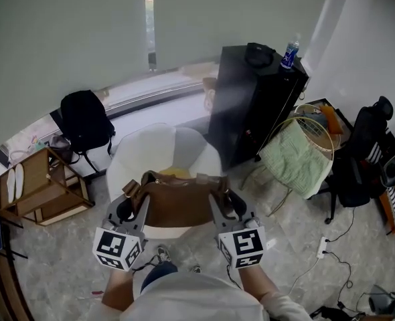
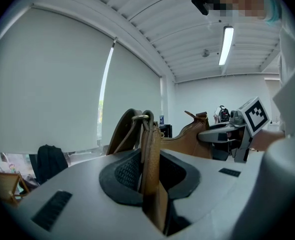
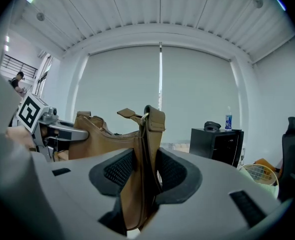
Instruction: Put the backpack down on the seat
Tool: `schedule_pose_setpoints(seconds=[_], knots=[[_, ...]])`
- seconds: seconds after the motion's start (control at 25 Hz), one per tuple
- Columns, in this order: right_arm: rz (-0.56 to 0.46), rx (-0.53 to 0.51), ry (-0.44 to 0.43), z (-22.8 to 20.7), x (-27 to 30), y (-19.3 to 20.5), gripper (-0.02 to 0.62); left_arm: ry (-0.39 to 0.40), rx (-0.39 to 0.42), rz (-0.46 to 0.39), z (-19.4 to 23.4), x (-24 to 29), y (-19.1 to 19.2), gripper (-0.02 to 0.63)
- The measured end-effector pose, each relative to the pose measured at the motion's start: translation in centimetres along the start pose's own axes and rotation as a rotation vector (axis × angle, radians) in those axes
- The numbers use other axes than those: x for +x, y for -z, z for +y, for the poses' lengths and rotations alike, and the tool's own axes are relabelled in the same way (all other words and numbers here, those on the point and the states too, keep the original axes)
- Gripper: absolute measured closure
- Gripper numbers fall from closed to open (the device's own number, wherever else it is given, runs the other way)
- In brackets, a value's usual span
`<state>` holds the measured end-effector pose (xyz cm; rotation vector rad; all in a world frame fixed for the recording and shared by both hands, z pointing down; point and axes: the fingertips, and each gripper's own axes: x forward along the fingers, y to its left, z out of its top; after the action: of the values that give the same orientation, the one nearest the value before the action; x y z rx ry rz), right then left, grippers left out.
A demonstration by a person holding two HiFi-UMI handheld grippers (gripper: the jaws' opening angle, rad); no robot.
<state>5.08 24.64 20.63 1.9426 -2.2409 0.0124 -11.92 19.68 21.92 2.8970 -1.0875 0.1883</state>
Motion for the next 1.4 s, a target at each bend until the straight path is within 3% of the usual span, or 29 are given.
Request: schedule_pose_setpoints(seconds=[0.64,1.04,1.4], knots=[[-0.019,0.023,0.068,5.3,11.0,-3.3,0.43,0.081,0.02,-0.042,13.3,2.6,-1.6,0.518],[0.003,0.023,0.012,4.9,14.2,-3.9,0.43,0.047,-0.011,-0.036,15.2,4.1,-1.5,0.518],[-0.028,0.021,-0.087,0.9,16.6,-4.4,0.43,-0.058,-0.009,-0.043,14.2,6.9,-2.8,0.518]])
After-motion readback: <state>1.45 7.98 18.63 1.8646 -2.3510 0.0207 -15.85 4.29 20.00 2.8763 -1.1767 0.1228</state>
